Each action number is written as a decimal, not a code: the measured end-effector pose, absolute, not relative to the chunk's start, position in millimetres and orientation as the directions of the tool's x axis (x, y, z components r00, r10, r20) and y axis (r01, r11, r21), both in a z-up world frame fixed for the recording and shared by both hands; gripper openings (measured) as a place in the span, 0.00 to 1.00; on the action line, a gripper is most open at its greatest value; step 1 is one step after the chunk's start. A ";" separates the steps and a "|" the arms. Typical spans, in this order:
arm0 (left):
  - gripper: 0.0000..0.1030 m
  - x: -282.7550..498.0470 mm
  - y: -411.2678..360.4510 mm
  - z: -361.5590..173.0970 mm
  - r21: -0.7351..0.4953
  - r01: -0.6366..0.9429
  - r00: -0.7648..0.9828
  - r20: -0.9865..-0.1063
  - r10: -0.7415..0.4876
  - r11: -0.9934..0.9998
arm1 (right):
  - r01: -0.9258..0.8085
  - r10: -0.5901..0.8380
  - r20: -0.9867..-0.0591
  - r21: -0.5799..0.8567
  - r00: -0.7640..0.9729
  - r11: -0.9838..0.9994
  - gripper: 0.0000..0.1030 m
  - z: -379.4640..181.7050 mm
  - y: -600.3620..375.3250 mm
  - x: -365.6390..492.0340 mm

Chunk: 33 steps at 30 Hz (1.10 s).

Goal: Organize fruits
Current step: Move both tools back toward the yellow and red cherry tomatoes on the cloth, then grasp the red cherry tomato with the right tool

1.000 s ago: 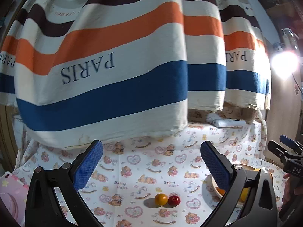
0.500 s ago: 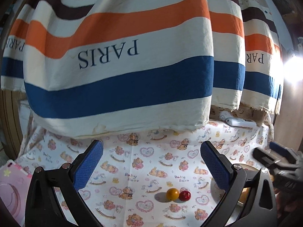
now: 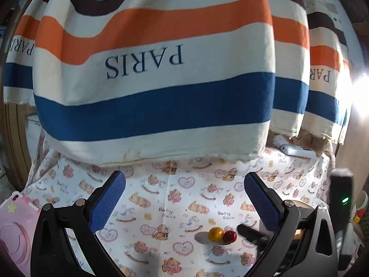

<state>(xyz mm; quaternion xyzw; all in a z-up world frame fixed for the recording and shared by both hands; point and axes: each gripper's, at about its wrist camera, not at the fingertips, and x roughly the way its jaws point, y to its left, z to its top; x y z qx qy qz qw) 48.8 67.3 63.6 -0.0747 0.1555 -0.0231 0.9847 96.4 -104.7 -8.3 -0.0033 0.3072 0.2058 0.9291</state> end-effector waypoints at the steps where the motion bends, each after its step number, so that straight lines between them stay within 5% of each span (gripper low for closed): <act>1: 0.99 50.4 67.4 62.6 -0.156 0.024 0.947 -0.312 -0.072 0.988 | -0.391 0.388 -0.599 0.132 0.700 0.911 0.60 -14.1 -101.8 101.8; 9: 0.99 52.1 72.3 61.5 -0.164 0.010 0.943 -0.327 -0.064 0.986 | -0.365 0.401 -0.665 0.202 0.630 0.909 0.43 -39.8 -102.1 122.8; 16: 0.99 52.5 72.0 61.4 -0.166 0.012 0.940 -0.333 -0.068 0.986 | -0.372 0.415 -0.694 0.223 0.588 0.901 0.41 -51.7 -96.2 127.0; 23: 0.99 52.0 68.4 59.7 -0.155 0.019 0.939 -0.336 -0.071 0.988 | -0.355 0.381 -0.717 0.196 0.583 0.914 0.27 -58.0 -92.6 130.7; 33: 0.99 56.3 64.8 54.8 -0.132 0.023 0.933 -0.354 -0.069 0.991 | -0.328 0.357 -0.613 0.164 0.705 0.930 0.26 -36.6 -114.3 109.7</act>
